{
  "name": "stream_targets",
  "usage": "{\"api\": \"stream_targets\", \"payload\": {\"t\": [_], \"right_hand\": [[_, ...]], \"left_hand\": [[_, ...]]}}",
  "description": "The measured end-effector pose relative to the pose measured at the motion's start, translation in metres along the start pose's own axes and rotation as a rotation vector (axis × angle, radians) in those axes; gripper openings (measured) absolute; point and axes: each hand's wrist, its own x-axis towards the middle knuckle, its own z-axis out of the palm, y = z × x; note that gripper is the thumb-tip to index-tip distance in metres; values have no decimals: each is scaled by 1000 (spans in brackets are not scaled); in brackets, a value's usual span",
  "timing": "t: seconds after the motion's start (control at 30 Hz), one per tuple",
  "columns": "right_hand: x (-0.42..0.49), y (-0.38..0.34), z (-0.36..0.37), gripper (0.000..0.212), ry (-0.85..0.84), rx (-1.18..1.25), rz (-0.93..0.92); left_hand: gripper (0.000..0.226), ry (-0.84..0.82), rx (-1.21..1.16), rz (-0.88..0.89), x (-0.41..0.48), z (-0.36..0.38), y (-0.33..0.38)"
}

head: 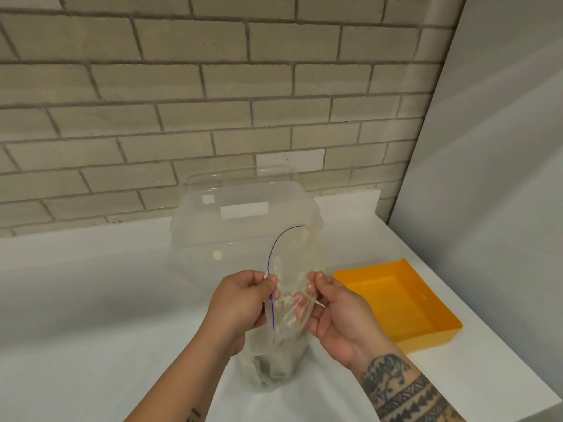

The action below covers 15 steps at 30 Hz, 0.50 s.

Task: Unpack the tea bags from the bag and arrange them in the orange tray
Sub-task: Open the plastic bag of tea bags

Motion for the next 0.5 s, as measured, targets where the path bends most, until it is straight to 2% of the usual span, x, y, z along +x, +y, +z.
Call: {"api": "stream_targets", "payload": {"t": [0.1, 0.17, 0.23, 0.37, 0.5], "right_hand": [[-5, 3, 5, 17, -41, -156, -4], [-8, 3, 4, 12, -42, -144, -14], [-7, 0, -3, 15, -16, -22, 16], [-1, -2, -31, 17, 63, 283, 131], [2, 16, -39, 24, 109, 332, 193]], "left_hand": [[19, -7, -31, 17, -2, 4, 1], [14, -46, -154, -28, -1, 5, 3], [13, -75, -379, -95, 4, -2, 4], [32, -53, -854, -213, 21, -23, -3], [31, -22, -1100, -356, 34, -21, -19]]}}
